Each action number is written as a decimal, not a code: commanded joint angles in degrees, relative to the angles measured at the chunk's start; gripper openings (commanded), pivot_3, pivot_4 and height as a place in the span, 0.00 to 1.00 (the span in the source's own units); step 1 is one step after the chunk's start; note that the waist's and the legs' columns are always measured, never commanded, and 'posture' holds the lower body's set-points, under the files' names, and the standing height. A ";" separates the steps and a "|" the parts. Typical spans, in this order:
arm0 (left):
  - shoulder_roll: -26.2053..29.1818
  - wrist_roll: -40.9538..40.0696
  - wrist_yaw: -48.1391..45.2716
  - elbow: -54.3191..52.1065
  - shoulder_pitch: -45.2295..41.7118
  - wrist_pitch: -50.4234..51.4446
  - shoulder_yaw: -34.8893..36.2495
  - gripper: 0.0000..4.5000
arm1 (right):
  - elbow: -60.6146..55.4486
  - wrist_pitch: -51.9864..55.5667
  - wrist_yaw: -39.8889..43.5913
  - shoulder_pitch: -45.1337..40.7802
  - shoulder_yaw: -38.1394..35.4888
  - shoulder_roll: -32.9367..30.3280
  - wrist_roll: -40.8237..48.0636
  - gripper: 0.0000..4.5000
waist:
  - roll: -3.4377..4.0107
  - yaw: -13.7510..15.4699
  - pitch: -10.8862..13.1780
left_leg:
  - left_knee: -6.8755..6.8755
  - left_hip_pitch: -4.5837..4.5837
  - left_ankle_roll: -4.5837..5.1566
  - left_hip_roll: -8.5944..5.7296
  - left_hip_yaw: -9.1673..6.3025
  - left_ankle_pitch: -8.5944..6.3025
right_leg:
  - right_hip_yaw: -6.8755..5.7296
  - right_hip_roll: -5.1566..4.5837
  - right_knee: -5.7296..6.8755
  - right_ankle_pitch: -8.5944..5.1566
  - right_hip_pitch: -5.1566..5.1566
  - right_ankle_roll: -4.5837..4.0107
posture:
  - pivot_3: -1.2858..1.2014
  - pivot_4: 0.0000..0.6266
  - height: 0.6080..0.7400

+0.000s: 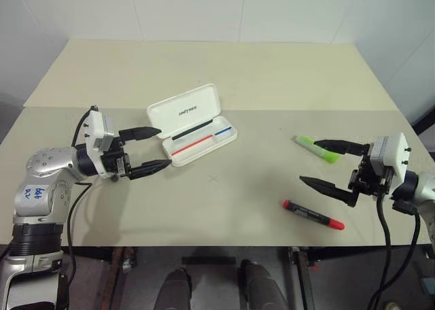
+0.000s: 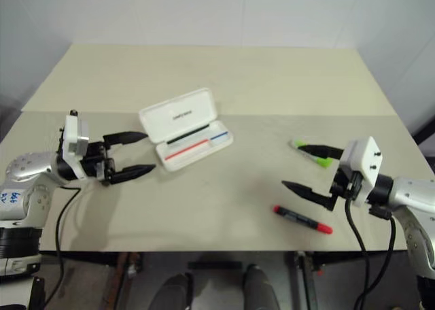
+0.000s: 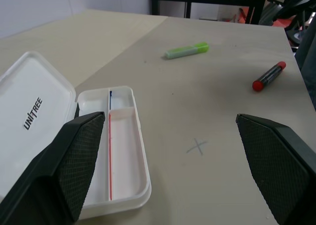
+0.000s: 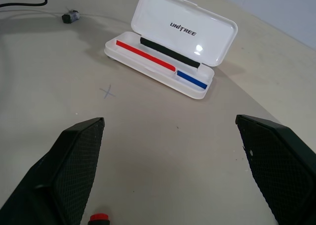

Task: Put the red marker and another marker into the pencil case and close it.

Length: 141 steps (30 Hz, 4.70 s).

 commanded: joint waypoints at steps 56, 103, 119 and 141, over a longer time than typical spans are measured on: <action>-8.76 19.78 7.60 16.04 -11.38 -2.86 -17.06 0.56 | -7.89 -6.65 -12.36 -6.71 14.31 16.75 -7.43 1.00 | 0.00 0.09 0.00 | 0.11 0.01 0.02 0.01 -0.02 -0.02 | 0.00 0.03 0.25 0.15 -0.03 0.28 | 0.52 0.24 1.00; -6.13 21.87 -7.99 3.79 -6.97 -7.65 -23.89 0.01 | -9.33 0.03 -7.74 -7.65 11.18 8.44 -1.44 1.00 | 0.01 0.26 0.00 | 0.16 -0.03 0.07 0.01 -0.02 -0.11 | 0.00 0.02 0.29 -0.03 -0.04 0.27 | 0.52 0.24 1.00; -5.65 13.95 -5.73 -3.42 -4.97 -0.77 -15.58 0.68 | -6.12 -0.54 -6.72 -10.11 13.39 9.50 -1.76 1.00 | 0.00 -0.09 0.00 | 0.13 -0.02 0.07 0.01 -0.02 -0.11 | 0.00 0.02 0.33 0.05 -0.06 0.41 | 0.52 0.24 1.00; 3.89 -6.08 -5.18 -19.22 4.46 10.87 -0.02 1.00 | -1.80 2.38 -0.27 13.99 -4.71 -2.26 -2.32 1.00 | -0.02 0.09 0.00 | 0.22 0.02 0.07 0.01 -0.02 -0.11 | 0.01 0.01 0.24 -0.20 0.02 -0.03 | 0.52 0.24 1.00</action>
